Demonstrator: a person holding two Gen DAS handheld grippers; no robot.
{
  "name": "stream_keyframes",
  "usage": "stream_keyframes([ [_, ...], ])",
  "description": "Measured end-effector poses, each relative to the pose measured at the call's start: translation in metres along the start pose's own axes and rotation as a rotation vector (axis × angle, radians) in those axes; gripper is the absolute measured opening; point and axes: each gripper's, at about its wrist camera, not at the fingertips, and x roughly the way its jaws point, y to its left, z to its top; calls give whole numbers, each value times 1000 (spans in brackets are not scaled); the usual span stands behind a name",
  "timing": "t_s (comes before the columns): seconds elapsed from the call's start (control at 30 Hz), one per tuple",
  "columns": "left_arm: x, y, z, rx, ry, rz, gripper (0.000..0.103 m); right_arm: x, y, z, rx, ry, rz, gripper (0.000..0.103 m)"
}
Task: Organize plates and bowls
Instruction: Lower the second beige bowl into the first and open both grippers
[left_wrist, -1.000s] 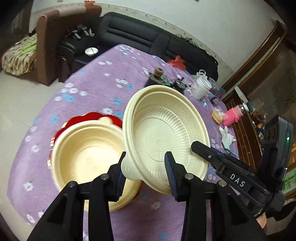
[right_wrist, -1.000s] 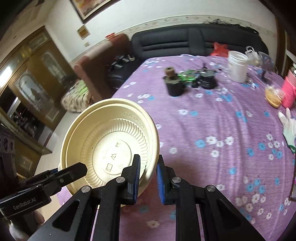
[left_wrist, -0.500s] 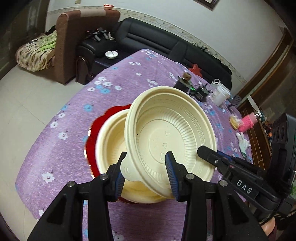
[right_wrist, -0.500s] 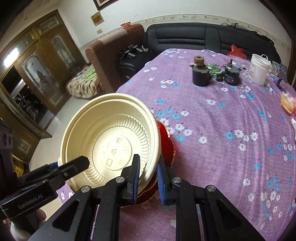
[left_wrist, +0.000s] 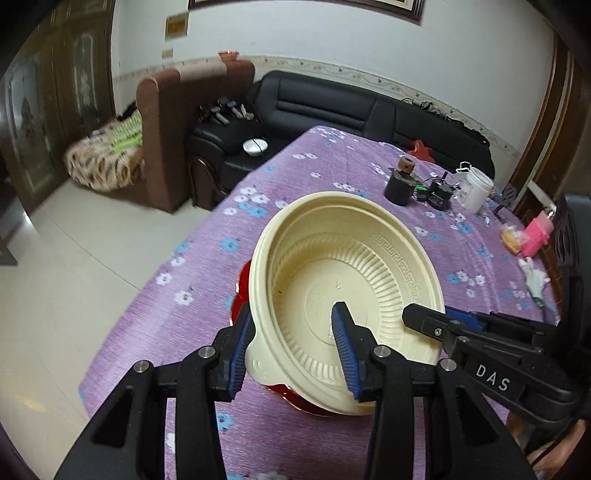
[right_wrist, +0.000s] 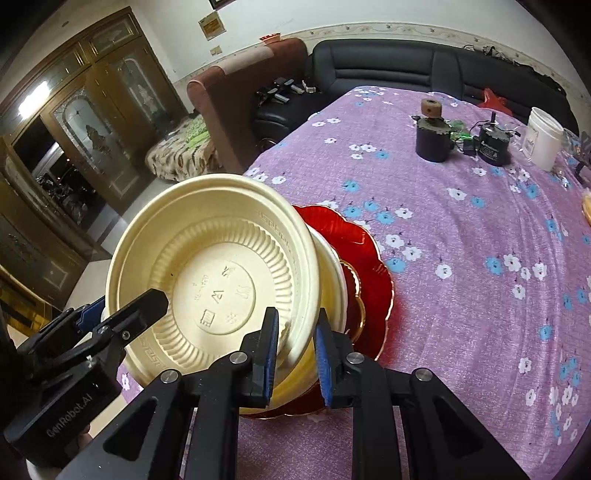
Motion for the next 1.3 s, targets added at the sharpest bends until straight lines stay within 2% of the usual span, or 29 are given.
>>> stream_keyframes([
  [0.07, -5, 0, -2, 9, -28, 24, 43, 0, -2, 0, 2, -7, 21, 23],
  [0.13, -11, -1, -3, 16, -58, 48, 51, 0, -4, 1, 11, -15, 51, 28],
  [0.2, -17, -2, -4, 19, -88, 71, 56, -2, -6, 0, 17, -35, 66, 36],
  [0.27, -24, -2, -6, 28, -117, 95, 60, -4, -6, 0, 20, -53, 72, 39],
  [0.53, -44, -2, -12, 51, -191, 144, 68, -10, -7, -4, 29, -83, 81, 44],
  [0.97, -47, -5, -22, 53, -188, 146, 70, -24, -18, -18, 56, -103, 99, 47],
  [1.3, -42, -3, -29, 44, -165, 142, 74, -19, -32, -29, 91, -80, 97, 48],
])
